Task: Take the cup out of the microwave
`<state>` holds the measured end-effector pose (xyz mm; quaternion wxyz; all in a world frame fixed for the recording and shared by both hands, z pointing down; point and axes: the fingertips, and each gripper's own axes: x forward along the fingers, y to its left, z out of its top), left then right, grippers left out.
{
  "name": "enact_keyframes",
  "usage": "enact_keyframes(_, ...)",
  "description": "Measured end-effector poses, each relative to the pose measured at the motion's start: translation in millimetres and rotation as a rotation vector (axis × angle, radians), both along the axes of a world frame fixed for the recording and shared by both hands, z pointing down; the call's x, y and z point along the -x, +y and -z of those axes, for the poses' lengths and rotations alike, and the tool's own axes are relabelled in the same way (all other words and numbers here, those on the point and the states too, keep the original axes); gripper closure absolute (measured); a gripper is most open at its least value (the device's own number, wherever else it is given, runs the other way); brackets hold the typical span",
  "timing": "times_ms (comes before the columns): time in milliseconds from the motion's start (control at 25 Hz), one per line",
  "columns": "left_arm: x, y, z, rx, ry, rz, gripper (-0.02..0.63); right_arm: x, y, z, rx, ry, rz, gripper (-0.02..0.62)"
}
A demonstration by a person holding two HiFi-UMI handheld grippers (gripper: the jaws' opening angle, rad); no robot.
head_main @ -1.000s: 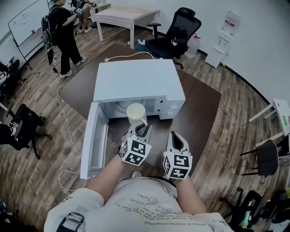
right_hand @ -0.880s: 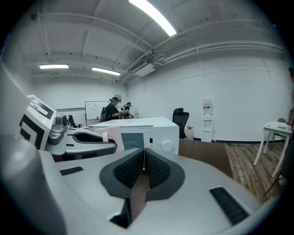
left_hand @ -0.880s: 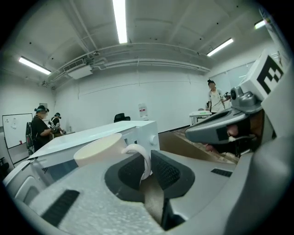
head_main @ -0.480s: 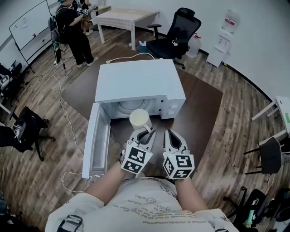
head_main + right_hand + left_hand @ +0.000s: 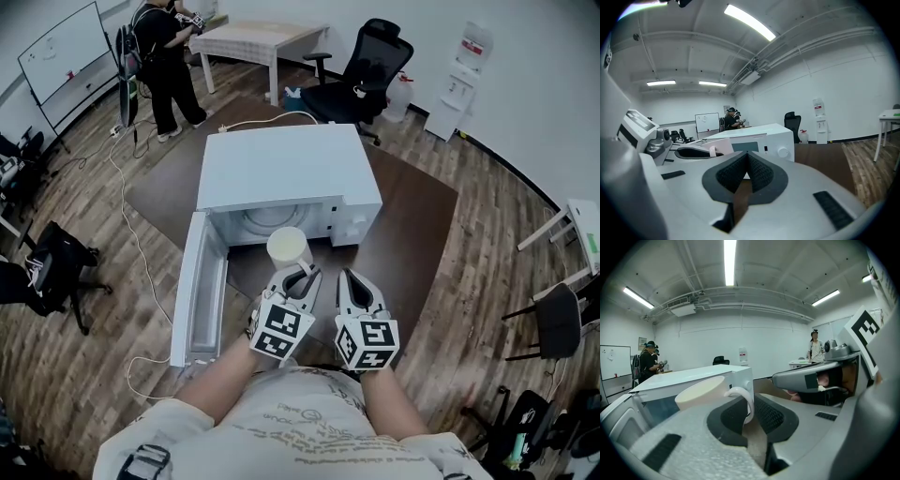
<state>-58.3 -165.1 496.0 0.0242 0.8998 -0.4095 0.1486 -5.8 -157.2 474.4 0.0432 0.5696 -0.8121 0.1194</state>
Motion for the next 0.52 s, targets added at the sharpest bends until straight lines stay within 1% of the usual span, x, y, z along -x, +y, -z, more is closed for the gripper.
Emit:
enact_keyframes(280,2.7,6.2,2.4,0.005,0.037,0.003,0.554,2.4,8.0,-2.1,0.0,0.012,-0.004,0.581)
enact_keyframes(520,11.0,2.2,2.5,0.004,0.025,0.028,0.554,3.9,10.2,-2.0,0.0,0.024,-0.01,0.581)
